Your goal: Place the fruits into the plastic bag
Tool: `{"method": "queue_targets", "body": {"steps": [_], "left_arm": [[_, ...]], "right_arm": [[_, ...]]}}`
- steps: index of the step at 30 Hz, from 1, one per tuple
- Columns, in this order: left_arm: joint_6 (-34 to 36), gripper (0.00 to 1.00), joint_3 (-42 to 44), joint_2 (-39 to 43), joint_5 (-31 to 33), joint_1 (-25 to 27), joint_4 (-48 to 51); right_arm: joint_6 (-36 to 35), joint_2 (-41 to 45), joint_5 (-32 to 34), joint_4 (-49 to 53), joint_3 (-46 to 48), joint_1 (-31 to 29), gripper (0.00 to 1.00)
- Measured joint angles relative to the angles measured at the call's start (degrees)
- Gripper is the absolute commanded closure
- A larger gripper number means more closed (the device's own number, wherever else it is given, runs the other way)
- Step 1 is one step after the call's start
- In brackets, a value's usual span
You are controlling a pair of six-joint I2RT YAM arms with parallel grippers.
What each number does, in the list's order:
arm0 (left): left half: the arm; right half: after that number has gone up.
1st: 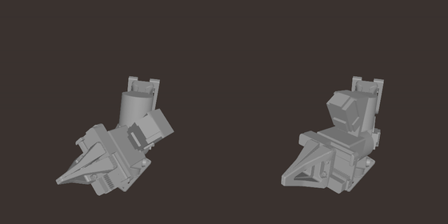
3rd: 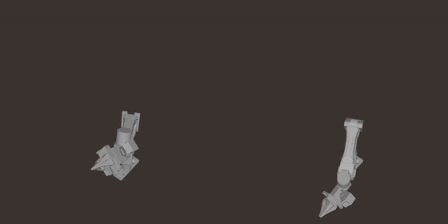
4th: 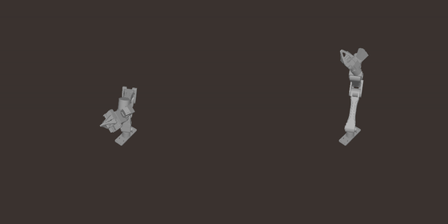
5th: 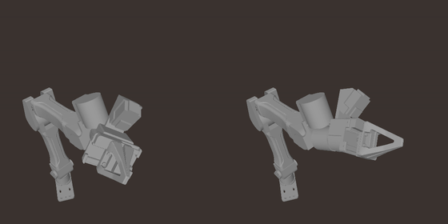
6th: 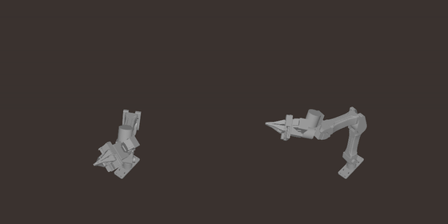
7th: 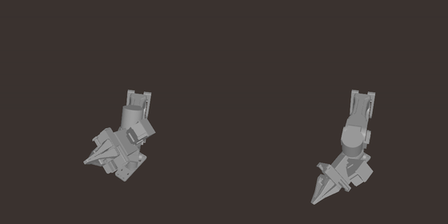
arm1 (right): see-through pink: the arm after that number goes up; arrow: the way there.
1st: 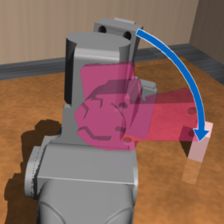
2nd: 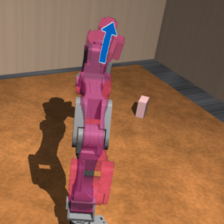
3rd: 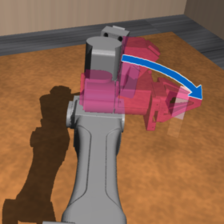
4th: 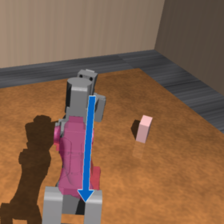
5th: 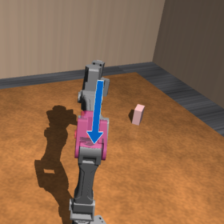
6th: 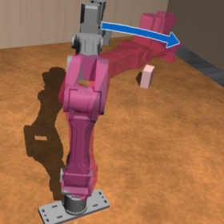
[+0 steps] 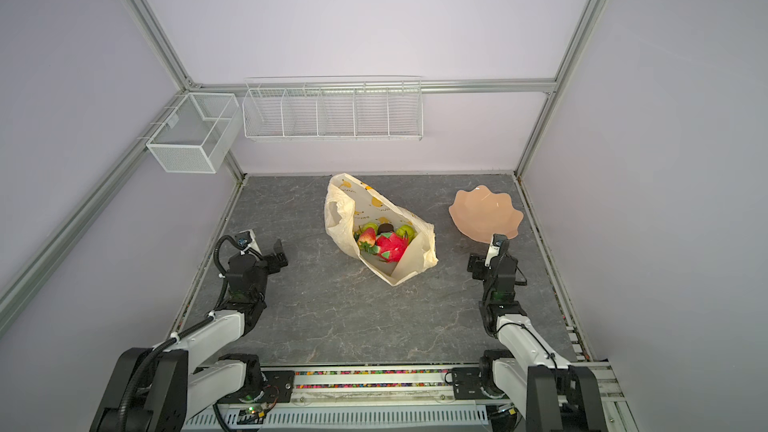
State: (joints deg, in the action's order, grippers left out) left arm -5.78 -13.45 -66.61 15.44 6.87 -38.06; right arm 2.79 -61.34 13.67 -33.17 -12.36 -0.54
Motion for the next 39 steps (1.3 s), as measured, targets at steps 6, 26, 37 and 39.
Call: {"method": "queue_targets", "body": {"steps": [6, 26, 37, 39], "left_arm": [[2.89, 0.01, 0.81, -7.19, -3.37, -2.58, -10.8], [4.44, 0.01, -9.62, -21.27, -12.15, -6.19, -12.04], [4.46, 0.01, -9.57, -21.51, -12.35, -6.19, -12.2], [4.46, 0.01, -9.57, -21.51, -12.35, -6.19, -12.2]], "right_arm": [[-1.42, -12.31, -2.12, -14.32, 0.15, -0.07, 0.12], [-2.16, -26.75, 1.75, -20.94, -7.82, -0.7, 0.12], [-2.16, -26.75, 1.97, -20.13, -7.82, -0.7, 0.12], [-2.16, -26.75, 1.97, -20.13, -7.82, -0.7, 0.12]]}}
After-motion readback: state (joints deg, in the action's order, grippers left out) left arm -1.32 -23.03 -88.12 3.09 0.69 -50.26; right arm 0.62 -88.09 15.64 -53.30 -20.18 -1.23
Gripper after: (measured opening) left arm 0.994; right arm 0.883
